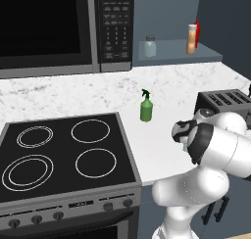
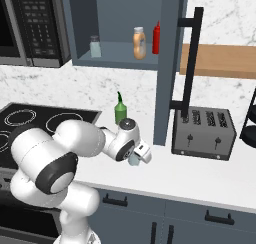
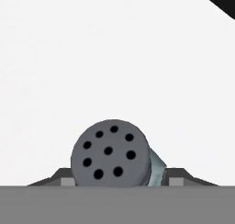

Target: Put the shaker and condiment bottle from the counter next to their counterparts in the cabinet.

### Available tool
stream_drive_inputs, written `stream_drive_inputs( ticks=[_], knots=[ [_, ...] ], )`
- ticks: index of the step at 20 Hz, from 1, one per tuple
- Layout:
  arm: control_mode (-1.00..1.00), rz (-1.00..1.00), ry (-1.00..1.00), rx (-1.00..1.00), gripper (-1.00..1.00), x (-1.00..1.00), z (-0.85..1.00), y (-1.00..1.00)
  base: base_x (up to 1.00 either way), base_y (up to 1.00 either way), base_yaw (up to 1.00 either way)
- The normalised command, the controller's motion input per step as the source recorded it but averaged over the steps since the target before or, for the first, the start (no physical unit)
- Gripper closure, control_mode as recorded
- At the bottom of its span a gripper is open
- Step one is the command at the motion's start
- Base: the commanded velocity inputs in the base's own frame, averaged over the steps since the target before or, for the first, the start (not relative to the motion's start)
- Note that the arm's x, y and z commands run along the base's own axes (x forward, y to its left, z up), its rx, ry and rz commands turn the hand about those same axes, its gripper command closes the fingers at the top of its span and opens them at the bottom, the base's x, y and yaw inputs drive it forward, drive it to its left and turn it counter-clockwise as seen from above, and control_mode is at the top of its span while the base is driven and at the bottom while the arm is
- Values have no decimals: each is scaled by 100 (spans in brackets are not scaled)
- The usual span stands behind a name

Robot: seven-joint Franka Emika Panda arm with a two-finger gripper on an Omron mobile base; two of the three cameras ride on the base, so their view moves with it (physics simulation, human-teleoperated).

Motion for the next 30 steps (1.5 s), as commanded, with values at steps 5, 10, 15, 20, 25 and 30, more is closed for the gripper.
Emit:
stream_drive_inputs(
  ticks=[5,10,15,20,25,30],
  knots=[
    [-100,0,-1,0,100,3,0,0,0,0,0],
    [-100,2,-10,0,100,-21,54,16,0,0,0],
    [-100,2,-9,0,100,-8,52,31,0,0,0],
    [-100,3,-9,-1,100,-4,45,46,0,0,0],
    [-100,4,-10,-6,100,-2,36,42,0,0,0],
    [-100,5,-7,-4,100,0,38,31,0,0,0]
  ],
)
